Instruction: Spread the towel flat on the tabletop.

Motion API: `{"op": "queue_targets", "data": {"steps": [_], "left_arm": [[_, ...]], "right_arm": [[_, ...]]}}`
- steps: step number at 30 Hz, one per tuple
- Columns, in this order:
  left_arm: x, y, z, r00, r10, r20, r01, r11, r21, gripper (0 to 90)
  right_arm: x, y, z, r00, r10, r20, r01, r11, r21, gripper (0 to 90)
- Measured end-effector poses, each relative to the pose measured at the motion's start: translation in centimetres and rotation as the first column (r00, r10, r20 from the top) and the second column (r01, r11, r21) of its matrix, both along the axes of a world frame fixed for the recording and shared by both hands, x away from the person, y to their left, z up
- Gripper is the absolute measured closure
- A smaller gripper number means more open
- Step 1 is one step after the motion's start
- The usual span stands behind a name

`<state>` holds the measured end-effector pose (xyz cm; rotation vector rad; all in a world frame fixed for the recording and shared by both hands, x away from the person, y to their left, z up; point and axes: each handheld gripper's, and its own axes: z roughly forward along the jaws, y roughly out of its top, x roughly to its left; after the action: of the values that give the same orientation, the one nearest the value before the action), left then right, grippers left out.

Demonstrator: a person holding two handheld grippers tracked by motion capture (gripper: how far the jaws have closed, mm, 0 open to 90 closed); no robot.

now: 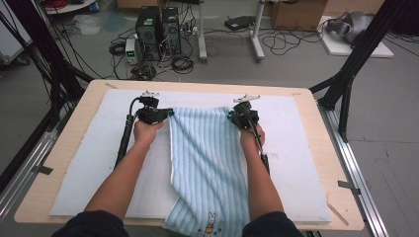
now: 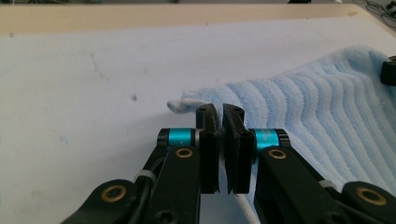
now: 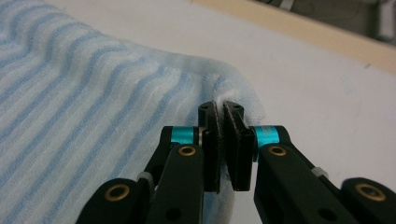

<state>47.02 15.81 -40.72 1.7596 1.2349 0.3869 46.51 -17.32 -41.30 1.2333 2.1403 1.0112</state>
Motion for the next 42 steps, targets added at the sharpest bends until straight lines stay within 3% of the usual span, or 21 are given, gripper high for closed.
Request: {"op": "queue_targets", "data": {"steps": [4,5,6,7,8,10,12,16,18,23,24,27,29,31,32,34,35,37,38,42], "left_arm": [[1.1,-0.5,0.4,0.9992,0.006,0.04,-0.005,0.9999,-0.011,83.8],[1.1,-0.7,0.3,0.9984,0.02,0.052,-0.02,0.9998,0.004,81.3],[1.1,-0.8,0.0,0.9977,0.038,0.055,-0.04,0.9989,0.026,72.6],[1.1,-1.0,-0.5,0.9985,0.049,0.023,-0.05,0.9981,0.037,58.3],[1.1,-1.0,-0.9,0.999,0.042,-0.017,-0.041,0.9986,0.032,50.0],[0.8,-1.0,-1.7,0.9987,0.033,-0.039,-0.031,0.9979,0.056,44.1],[0.3,-0.7,-2.3,0.999,0.027,-0.036,-0.025,0.9975,0.066,43.8],[-0.6,-0.4,-3.1,0.9982,-0.003,-0.06,0.007,0.9975,0.07,43.7],[-1.1,-0.4,-3.5,0.9971,-0.02,-0.074,0.023,0.9986,0.048,44.3],[-2.9,-1.1,-3.9,0.9898,-0.106,-0.095,0.106,0.9943,-0.003,46.8],[-3.1,-1.3,-4.0,0.9856,-0.128,-0.111,0.129,0.9917,0.001,47.1],[-3.7,-2.0,-4.2,0.9846,-0.144,-0.099,0.144,0.9895,-0.007,49.1],[-4.1,-2.7,-4.2,0.9891,-0.131,-0.069,0.135,0.9883,0.07,50.4],[-4.5,-2.9,-4.1,0.9904,-0.135,-0.028,0.138,0.9745,0.177,70.5],[-4.5,-2.8,-4.1,0.9898,-0.138,-0.038,0.142,0.9776,0.155,82.4],[-4.2,-2.5,-4.2,0.9922,-0.106,-0.066,0.112,0.9882,0.104,87.9],[-4.2,-2.5,-4.2,0.9931,-0.096,-0.069,0.102,0.9895,0.102,88.1],[-4.2,-2.7,-4.2,0.9957,-0.072,-0.057,0.079,0.99,0.117,88.1],[-4.2,-2.8,-4.2,0.9964,-0.066,-0.052,0.072,0.9896,0.124,88.2],[-3.7,-2.5,-4.4,0.999,-0.004,-0.043,0.008,0.9952,0.098,88.2]], "right_arm": [[1.2,-0.3,1.1,0.9974,-0.04,0.059,0.041,0.999,-0.006,86.0],[1.4,-0.5,1.3,0.9961,-0.057,0.067,0.058,0.998,-0.012,86.0],[1.7,-0.8,1.4,0.9938,-0.081,0.076,0.082,0.996,-0.02,85.9],[1.9,-1.3,1.3,0.9926,-0.102,0.066,0.103,0.995,-0.01,85.0],[2.1,-1.8,1.2,0.9909,-0.122,0.056,0.123,0.992,-0.008,81.6],[2.3,-2.8,0.6,0.9871,-0.16,0.005,0.16,0.987,0.007,72.7],[2.2,-3.3,0.2,0.9852,-0.17,-0.022,0.17,0.985,0.021,68.2],[1.4,-3.7,0.3,0.9907,-0.135,-0.012,0.136,0.99,0.033,59.3],[0.9,-4.1,0.2,0.9911,-0.133,-0.01,0.133,0.991,0.024,55.7],[-0.6,-5.6,-0.3,0.9893,-0.133,-0.059,0.135,0.99,0.03,49.9],[-1.0,-5.8,-0.3,0.9895,-0.131,-0.06,0.133,0.991,0.026,49.9],[-2.5,-6.3,-0.5,0.9903,-0.118,-0.073,0.121,0.992,0.032,48.1],[-3.5,-6.3,-0.8,0.9926,-0.089,-0.083,0.093,0.994,0.048,48.1],[-4.4,-5.9,-1.2,0.9927,-0.056,-0.107,0.062,0.997,0.051,48.4],[-4.7,-5.6,-1.3,0.993,-0.037,-0.112,0.042,0.998,0.041,48.7],[-5.0,-4.8,-1.8,0.9893,0.0,-0.146,0.0,1.0,0.003,57.2],[-4.9,-4.5,-2.2,0.984,0.019,-0.177,-0.024,0.999,-0.026,66.1],[-4.7,-4.5,-2.5,0.9827,0.019,-0.184,-0.021,1.0,-0.011,81.2],[-4.5,-4.5,-2.5,0.9821,0.033,-0.186,-0.034,0.999,0.002,84.6],[-3.4,-3.9,-2.5,0.9891,-0.005,-0.147,-0.001,0.999,-0.039,86.7]]}}
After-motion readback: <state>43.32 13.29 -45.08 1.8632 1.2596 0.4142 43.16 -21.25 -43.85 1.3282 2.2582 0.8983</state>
